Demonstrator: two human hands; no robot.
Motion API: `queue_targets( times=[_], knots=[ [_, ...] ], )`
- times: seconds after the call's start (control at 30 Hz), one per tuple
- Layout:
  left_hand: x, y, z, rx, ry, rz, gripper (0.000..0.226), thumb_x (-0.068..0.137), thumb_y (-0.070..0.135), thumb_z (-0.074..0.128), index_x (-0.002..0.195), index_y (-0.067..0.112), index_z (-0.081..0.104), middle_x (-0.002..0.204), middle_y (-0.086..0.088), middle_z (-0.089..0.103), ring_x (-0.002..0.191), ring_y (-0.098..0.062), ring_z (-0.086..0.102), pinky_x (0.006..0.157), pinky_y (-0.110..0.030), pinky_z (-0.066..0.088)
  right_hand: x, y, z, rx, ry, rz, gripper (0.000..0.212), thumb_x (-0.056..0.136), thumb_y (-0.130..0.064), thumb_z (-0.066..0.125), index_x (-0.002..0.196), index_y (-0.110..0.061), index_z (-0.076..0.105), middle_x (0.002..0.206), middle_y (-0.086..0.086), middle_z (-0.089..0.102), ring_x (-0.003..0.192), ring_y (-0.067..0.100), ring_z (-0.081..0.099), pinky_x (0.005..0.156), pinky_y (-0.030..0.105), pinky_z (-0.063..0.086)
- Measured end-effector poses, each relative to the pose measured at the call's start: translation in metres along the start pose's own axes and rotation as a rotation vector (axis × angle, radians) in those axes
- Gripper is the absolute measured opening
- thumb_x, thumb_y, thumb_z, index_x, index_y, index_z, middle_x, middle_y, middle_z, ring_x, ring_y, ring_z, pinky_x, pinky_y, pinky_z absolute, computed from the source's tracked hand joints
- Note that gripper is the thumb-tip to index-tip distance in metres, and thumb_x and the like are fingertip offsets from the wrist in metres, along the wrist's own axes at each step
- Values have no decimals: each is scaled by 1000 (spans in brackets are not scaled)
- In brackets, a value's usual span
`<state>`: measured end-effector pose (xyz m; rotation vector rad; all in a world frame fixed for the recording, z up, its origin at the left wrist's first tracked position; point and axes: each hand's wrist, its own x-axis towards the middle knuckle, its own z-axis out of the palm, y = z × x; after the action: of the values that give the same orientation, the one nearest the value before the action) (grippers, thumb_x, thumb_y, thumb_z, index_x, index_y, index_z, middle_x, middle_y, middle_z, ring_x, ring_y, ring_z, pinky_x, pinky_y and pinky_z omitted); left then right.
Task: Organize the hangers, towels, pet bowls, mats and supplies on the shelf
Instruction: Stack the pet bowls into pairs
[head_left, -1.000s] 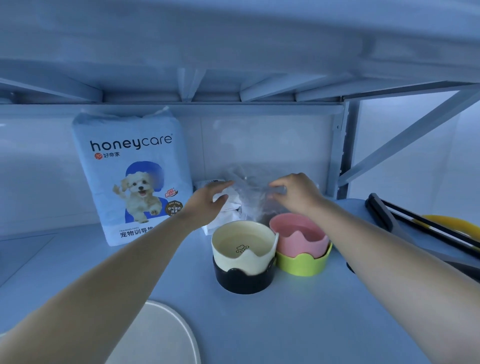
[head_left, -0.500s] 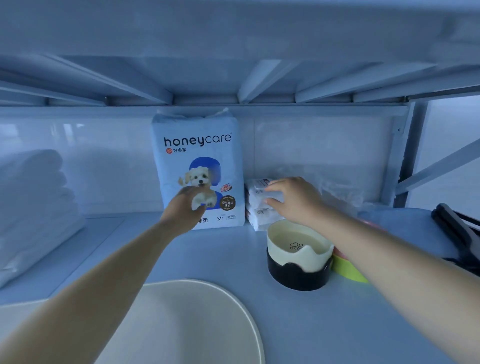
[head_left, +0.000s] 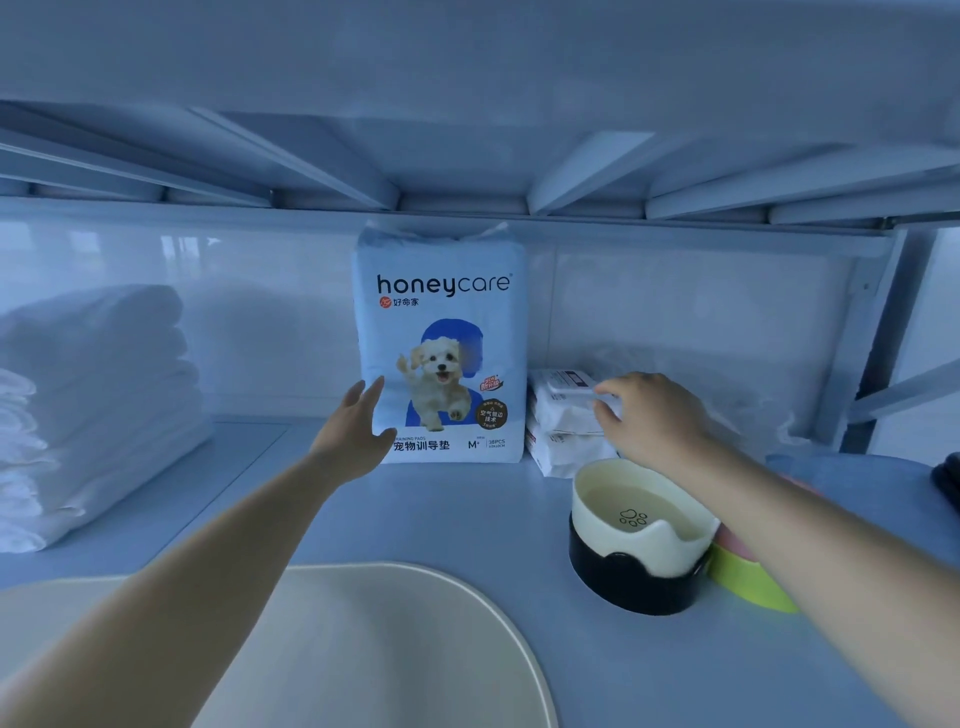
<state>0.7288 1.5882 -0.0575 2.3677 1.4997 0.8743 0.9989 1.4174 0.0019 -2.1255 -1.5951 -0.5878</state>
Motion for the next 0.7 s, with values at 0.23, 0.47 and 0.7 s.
queue_targets(
  times=[0.23, 0.47, 0.7],
  knots=[
    [5, 0, 1, -47, -23, -81, 81, 91, 23, 52, 149, 13, -3, 152, -9, 24, 131, -29, 36, 90, -36, 41, 3, -46, 8, 81, -6, -109, 27, 93, -33, 46, 111, -23, 64, 114, -3, 64, 108, 22, 55, 78, 30, 45],
    [5, 9, 13, -36, -75, -80, 55, 90, 21, 52, 139, 9, 29, 141, -11, 40, 118, -29, 46, 80, -31, 40, 3, -44, 15, 80, -53, -106, 29, 93, -34, 45, 115, -25, 62, 115, -3, 63, 110, 21, 53, 80, 30, 44],
    [12, 1, 19, -70, -80, -84, 67, 90, 13, 49, 148, 22, 17, 157, 4, 14, 137, -21, 31, 86, -24, 39, 14, -34, 11, 64, -78, -105, 30, 93, -35, 46, 118, -25, 60, 120, -2, 62, 113, 22, 53, 82, 31, 44]
  ],
)
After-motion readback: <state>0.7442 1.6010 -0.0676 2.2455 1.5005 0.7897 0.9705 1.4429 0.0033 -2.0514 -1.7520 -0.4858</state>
